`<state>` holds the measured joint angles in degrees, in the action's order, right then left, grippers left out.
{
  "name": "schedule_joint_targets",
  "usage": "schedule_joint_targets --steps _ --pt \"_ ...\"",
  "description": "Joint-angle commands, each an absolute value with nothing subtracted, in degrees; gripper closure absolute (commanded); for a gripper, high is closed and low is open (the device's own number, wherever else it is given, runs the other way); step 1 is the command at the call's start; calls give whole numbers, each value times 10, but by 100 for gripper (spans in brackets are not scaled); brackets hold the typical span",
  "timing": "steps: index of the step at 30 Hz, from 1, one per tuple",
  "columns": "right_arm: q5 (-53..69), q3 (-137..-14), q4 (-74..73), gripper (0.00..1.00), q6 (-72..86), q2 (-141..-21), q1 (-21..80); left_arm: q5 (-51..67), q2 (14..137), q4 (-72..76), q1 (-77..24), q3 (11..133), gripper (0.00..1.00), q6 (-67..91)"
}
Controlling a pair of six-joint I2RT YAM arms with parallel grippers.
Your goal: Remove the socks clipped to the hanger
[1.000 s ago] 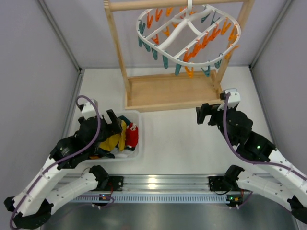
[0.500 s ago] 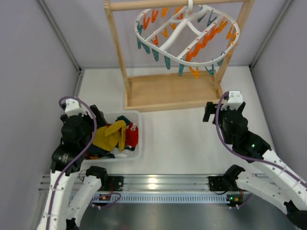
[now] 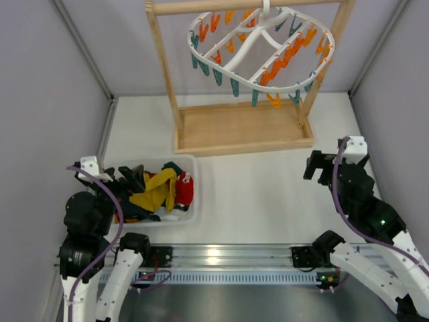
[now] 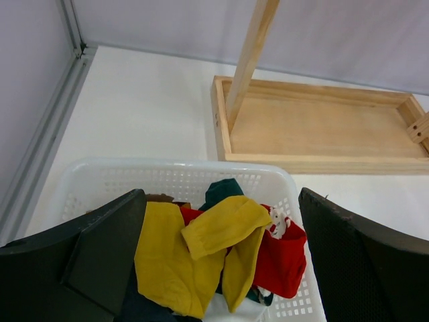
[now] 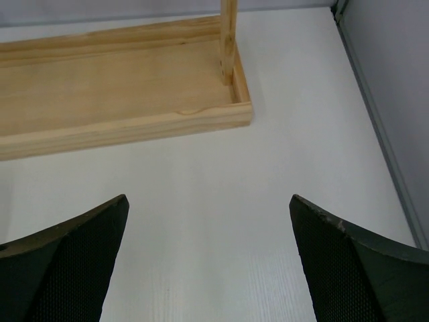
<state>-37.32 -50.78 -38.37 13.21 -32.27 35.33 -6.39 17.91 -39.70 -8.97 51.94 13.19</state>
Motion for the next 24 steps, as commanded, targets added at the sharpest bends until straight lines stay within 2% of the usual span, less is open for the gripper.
schedule_joint_targets --steps 1,7,24 --pt "-359 -536 -411 1 125 -287 349 -51 205 -428 -91 558 1 98" --pt "-348 -507 -376 1 105 -242 348 -63 189 -429 -93 541 1 95" --pt "-350 -486 -359 1 130 -245 348 -82 178 -426 -122 528 1 99"
